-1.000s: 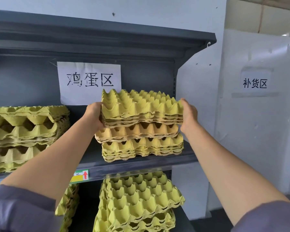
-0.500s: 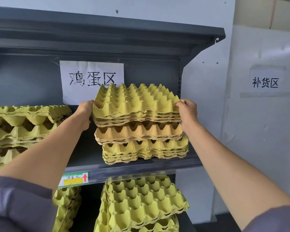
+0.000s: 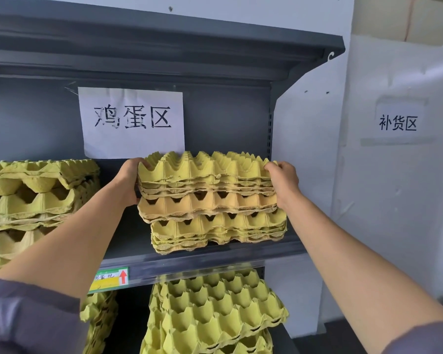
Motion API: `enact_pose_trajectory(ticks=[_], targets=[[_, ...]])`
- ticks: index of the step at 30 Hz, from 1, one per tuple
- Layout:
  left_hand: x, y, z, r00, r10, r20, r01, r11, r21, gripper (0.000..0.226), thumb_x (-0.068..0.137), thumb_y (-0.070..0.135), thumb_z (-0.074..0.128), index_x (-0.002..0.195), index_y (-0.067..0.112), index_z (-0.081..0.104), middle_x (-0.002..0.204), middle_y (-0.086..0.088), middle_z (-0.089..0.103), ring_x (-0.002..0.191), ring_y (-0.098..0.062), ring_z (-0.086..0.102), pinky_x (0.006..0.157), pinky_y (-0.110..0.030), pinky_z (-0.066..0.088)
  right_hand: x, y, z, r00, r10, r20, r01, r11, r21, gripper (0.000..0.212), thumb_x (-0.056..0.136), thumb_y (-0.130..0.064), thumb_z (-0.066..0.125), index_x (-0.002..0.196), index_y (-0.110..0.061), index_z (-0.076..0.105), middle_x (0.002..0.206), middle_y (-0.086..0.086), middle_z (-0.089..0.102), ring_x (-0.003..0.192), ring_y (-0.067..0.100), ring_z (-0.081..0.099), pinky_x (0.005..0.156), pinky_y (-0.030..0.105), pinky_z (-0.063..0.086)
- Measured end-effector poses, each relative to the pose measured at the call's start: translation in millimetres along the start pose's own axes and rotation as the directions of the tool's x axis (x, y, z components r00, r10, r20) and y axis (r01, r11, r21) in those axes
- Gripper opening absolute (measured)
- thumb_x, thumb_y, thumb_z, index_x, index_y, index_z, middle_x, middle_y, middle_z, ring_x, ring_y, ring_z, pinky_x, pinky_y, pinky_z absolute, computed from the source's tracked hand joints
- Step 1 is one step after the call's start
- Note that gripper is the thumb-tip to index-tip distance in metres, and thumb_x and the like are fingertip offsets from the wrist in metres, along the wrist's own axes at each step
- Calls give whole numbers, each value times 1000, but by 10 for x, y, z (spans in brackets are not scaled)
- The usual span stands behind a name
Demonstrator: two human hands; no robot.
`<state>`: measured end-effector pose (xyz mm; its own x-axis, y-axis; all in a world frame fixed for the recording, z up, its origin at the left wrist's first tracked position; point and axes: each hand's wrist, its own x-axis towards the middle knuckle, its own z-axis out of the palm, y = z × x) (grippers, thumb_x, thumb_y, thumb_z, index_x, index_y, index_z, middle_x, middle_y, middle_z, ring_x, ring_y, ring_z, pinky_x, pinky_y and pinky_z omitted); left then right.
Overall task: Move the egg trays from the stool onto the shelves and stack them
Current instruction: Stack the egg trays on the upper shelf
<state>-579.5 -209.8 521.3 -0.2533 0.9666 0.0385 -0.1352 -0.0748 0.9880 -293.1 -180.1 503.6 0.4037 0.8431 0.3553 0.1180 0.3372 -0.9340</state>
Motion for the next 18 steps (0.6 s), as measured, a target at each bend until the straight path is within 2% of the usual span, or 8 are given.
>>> enact_pose_trajectory(ticks=[3, 7, 10, 12, 14, 18], targets=[[-25, -36, 5, 1000, 24, -4, -24, 999, -45, 23, 85, 16, 43, 63, 17, 50, 58, -3, 57, 59, -20, 51, 60, -29, 43, -17, 11, 31, 999, -23, -27, 23, 1000, 2, 25, 87, -18, 53, 66, -17, 40, 67, -1, 44, 65, 17, 41, 57, 28, 31], [-22, -123, -62, 1000, 17, -4, -17, 997, -80, 19, 85, 22, 44, 72, 16, 56, 70, -4, 59, 65, -22, 56, 68, -31, 47, -78, 57, 47, 993, -57, -107, 53, 998, -39, 36, 88, -17, 52, 60, -18, 30, 59, -3, 33, 56, 15, 30, 53, 29, 23], [-48, -177, -72, 1000, -2, -7, 1, 998, -69, 20, 87, 27, 45, 76, 16, 58, 74, -4, 60, 68, -22, 57, 67, -32, 47, -102, 88, 62, 990, -79, -118, 69, 994, -89, 32, 89, -16, 51, 61, -17, 34, 61, -3, 37, 55, 14, 33, 52, 29, 26], [-57, -203, -60, 1000, -9, -8, 8, 998, -68, 18, 85, 26, 45, 79, 16, 58, 76, -5, 62, 69, -24, 58, 69, -33, 48, -95, 84, 71, 992, -74, -104, 61, 990, -125, 18, 90, -17, 50, 73, -16, 45, 69, -3, 45, 58, 12, 39, 52, 28, 31], [-66, -234, -56, 1000, -12, -8, 11, 998, -63, 17, 84, 24, 45, 79, 15, 58, 76, -5, 61, 69, -24, 58, 69, -34, 48, -82, 90, 69, 995, -47, -87, 36, 992, -122, 5, 91, -19, 49, 94, -15, 51, 84, -2, 51, 62, 9, 43, 53, 26, 33], [-83, -282, -64, 1000, -17, -9, 16, 997, -81, 15, 83, 22, 45, 77, 15, 57, 75, -5, 60, 68, -23, 57, 71, -33, 47, -83, 117, 57, 997, -20, -70, 14, 996, -91, 26, 92, -20, 48, 116, -12, 55, 96, 1, 55, 66, 8, 46, 56, 26, 35]])
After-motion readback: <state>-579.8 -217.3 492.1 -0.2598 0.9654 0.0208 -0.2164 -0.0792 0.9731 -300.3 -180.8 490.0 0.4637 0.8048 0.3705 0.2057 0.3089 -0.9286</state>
